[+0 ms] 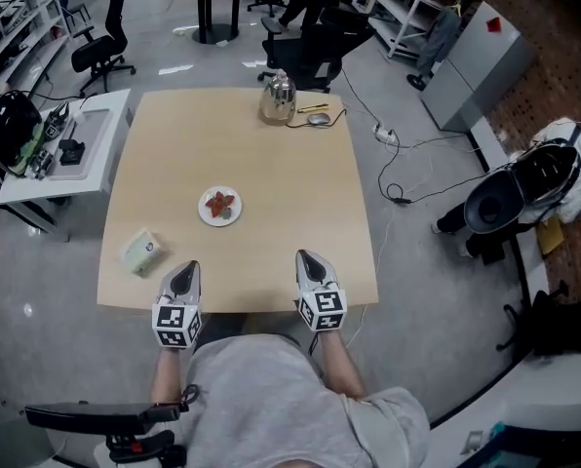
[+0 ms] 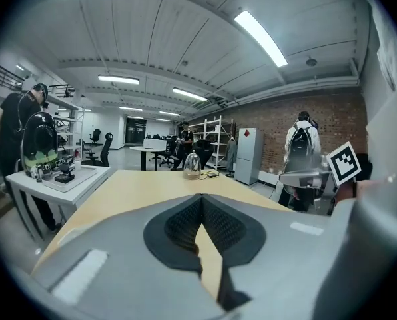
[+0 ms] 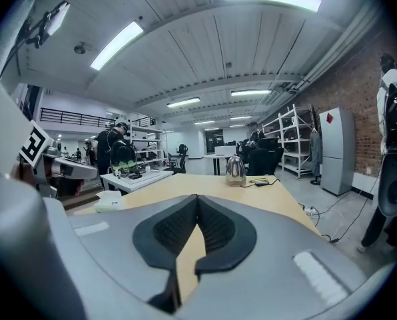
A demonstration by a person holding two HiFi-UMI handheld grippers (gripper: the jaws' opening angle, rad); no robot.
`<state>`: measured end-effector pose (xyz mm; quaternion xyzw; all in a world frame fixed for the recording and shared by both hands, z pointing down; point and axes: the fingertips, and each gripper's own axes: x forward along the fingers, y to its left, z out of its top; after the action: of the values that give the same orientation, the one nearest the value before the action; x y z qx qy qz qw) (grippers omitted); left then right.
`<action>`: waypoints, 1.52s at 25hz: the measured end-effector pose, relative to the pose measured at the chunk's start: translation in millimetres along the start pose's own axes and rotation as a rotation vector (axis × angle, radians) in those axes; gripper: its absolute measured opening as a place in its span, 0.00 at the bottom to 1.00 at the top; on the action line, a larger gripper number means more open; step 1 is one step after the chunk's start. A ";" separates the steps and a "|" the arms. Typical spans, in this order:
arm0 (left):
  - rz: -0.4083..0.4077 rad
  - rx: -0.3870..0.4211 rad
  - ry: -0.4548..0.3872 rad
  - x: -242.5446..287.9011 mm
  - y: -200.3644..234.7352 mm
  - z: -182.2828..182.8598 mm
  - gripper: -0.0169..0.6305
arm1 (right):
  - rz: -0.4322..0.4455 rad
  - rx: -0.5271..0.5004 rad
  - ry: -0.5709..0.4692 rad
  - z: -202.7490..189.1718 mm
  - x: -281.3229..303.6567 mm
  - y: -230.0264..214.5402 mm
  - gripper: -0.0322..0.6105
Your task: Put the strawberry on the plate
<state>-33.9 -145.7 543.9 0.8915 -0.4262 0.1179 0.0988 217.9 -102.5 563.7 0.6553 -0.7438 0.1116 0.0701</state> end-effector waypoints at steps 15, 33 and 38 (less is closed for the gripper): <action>0.013 0.026 -0.028 -13.7 -3.1 7.1 0.06 | -0.015 0.001 -0.019 -3.8 -24.3 -0.7 0.06; 0.006 0.041 -0.010 -9.3 -9.8 5.6 0.06 | -0.016 -0.004 -0.004 -7.9 -24.2 -2.3 0.06; 0.008 0.047 -0.007 -9.2 -9.9 5.8 0.05 | -0.016 -0.002 -0.005 -7.6 -23.9 -3.2 0.06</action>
<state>-31.0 -134.4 535.0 0.8923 -0.4270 0.1250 0.0759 223.8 -78.0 565.2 0.6616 -0.7387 0.1084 0.0698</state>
